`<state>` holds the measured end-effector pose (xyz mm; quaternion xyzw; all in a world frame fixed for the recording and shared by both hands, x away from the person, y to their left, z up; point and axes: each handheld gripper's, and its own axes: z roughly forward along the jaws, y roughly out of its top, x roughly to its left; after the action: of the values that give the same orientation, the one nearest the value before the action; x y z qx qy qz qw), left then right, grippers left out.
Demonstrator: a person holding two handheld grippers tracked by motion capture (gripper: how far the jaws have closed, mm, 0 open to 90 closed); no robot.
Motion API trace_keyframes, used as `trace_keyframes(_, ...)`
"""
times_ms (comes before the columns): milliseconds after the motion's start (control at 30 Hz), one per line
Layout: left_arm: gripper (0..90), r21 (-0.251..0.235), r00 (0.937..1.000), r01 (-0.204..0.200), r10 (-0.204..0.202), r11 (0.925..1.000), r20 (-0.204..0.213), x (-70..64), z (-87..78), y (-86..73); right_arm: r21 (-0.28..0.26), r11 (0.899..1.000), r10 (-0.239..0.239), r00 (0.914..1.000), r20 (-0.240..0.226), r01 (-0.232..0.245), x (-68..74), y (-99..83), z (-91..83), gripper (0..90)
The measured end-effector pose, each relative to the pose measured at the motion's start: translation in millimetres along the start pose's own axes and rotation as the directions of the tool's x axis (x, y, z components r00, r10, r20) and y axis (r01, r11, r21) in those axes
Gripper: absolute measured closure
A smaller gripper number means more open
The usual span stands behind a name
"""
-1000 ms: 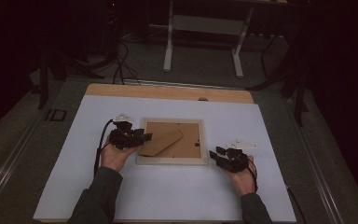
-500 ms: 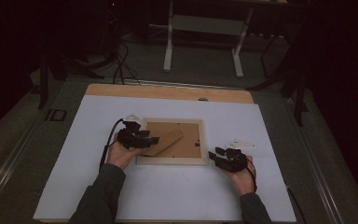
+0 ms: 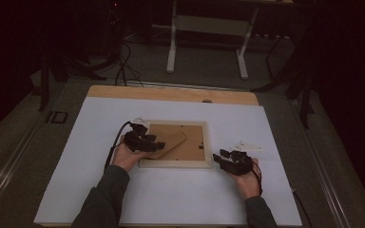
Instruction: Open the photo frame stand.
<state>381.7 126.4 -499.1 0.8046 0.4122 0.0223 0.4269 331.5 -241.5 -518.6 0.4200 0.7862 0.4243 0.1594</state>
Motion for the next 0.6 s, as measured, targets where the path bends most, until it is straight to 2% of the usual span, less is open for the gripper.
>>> trace_keyframes(333, 38.3, 0.018, 0.9991, -0.009, 0.008, 0.9998, 0.043, -0.2, 10.6, -1.9, -0.015, 1.000, 0.024, 0.9996, -0.018, -0.024, -1.7, 0.4, -1.6, 58.0)
trace_keyframes(600, 37.0, 0.037, 0.9989, -0.030, 0.029, 0.9989, 0.037, -2.8, 15.2, -2.3, -0.011, 1.000, 0.022, 0.9995, -0.021, -0.022, -1.3, -0.1, -0.5, 57.9)
